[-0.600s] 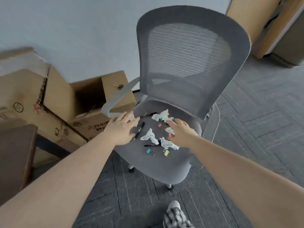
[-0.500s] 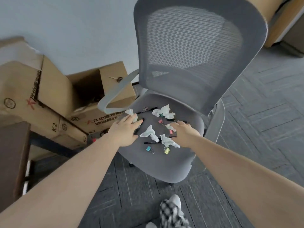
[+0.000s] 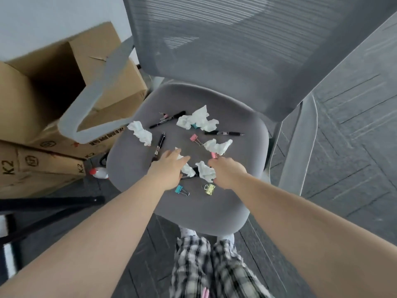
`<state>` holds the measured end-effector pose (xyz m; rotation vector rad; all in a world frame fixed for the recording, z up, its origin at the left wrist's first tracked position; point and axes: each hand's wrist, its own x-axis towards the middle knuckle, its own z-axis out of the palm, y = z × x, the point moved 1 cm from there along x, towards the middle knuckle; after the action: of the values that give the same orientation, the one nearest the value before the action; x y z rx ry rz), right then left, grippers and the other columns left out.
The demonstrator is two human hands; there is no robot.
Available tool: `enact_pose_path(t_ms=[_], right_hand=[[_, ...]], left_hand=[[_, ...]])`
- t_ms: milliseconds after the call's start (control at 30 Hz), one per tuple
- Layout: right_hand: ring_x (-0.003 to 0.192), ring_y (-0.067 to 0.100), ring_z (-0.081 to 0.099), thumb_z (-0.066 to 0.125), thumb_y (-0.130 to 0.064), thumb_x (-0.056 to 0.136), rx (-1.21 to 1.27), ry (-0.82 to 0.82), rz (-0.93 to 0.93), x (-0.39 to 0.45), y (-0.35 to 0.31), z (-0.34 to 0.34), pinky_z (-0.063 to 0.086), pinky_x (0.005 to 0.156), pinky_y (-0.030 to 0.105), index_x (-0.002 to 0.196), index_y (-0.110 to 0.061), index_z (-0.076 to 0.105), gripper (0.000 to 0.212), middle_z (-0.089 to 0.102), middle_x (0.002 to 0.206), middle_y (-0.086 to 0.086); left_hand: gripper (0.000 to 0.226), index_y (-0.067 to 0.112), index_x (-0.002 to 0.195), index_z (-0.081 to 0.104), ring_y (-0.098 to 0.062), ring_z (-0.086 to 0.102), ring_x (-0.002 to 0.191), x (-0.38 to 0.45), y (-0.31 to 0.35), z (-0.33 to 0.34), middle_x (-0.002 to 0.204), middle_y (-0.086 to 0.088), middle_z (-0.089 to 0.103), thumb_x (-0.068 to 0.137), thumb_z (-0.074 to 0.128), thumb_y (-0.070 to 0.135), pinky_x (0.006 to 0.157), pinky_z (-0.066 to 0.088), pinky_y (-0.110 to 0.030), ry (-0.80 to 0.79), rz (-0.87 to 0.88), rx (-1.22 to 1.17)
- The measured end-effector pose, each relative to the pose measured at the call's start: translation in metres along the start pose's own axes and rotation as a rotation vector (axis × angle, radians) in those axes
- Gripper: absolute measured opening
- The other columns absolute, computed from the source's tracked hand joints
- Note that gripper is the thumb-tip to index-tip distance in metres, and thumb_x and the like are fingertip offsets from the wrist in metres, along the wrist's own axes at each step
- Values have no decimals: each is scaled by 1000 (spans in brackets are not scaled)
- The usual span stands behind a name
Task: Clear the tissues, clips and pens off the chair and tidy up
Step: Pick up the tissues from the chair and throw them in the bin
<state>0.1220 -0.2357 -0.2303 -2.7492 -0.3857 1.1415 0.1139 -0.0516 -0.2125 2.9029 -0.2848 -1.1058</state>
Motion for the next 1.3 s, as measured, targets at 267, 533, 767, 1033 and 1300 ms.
enact_pose_path(t_ms=[267,533,767,1033,1300], right_hand=[[111,29,54,55,3,81,-100,41,70,34,-11,21,37,77,34,118,-13,52,40,59,117,7],[124,27,37,49,-18,89,2,287,35,44,-3,-24,33,100,37,120,-15,59,33,47,126,6],[123,33,40,57,-18,88,236,85,326,78,-3,-26,43,87,44,120,-15,47,33,44,131,9],[103,30,49,49,2,84,279,261,298,87,-13,-28,35,70,32,112,-12,47,32,54,115,9],[99,31,59,56,-20,89,444,497,245,102,-26,-72,40,69,31,134,-15,36,50,54,126,4]], left_hand=[[76,28,146,24,-31,39,124,50,-19,36,140,-7,34,84,60,4,84,46,-41,15,-39,28],[21,7,106,62,-33,47,111,58,-34,4,118,-11,52,86,57,13,72,42,-39,351,-53,-159],[18,18,100,68,-36,-4,148,85,-88,-13,161,-3,7,88,56,13,102,39,-56,317,-403,-428],[26,3,102,68,-36,46,118,108,-123,2,131,-18,42,83,51,3,87,46,-41,305,-461,-534],[22,-3,99,55,-37,49,102,103,-103,-31,109,-20,52,78,58,4,71,36,-33,571,-291,-678]])
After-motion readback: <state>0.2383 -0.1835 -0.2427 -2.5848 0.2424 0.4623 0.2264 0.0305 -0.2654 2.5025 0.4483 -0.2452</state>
